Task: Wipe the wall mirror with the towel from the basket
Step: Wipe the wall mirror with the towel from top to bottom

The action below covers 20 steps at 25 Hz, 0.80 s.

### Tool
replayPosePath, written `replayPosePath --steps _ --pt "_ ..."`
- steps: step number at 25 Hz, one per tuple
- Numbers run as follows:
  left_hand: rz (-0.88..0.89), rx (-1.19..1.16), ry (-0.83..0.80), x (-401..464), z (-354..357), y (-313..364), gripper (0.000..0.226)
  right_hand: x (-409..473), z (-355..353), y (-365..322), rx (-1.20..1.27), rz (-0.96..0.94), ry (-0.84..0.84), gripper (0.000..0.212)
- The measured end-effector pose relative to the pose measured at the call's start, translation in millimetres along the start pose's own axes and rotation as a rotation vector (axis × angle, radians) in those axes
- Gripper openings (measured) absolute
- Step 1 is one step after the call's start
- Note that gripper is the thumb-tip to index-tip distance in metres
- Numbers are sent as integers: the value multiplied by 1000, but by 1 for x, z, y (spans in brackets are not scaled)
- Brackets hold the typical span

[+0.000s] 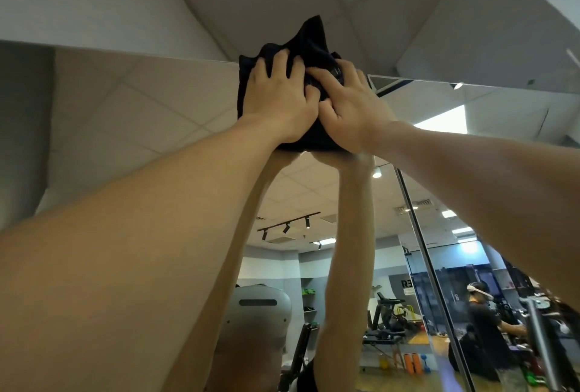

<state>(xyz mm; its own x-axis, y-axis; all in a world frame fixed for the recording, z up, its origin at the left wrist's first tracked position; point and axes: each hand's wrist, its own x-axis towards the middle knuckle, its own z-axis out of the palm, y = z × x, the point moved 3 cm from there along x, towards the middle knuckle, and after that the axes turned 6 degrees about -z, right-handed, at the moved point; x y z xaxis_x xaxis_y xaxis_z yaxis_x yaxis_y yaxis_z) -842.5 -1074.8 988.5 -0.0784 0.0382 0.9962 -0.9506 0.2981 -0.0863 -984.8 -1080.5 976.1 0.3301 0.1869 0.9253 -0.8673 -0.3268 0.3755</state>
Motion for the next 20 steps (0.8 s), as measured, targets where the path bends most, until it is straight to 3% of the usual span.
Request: replayPosePath --steps 20 --pt "-8 -49 -28 -24 14 42 59 -39 -10 31 83 40 2 57"
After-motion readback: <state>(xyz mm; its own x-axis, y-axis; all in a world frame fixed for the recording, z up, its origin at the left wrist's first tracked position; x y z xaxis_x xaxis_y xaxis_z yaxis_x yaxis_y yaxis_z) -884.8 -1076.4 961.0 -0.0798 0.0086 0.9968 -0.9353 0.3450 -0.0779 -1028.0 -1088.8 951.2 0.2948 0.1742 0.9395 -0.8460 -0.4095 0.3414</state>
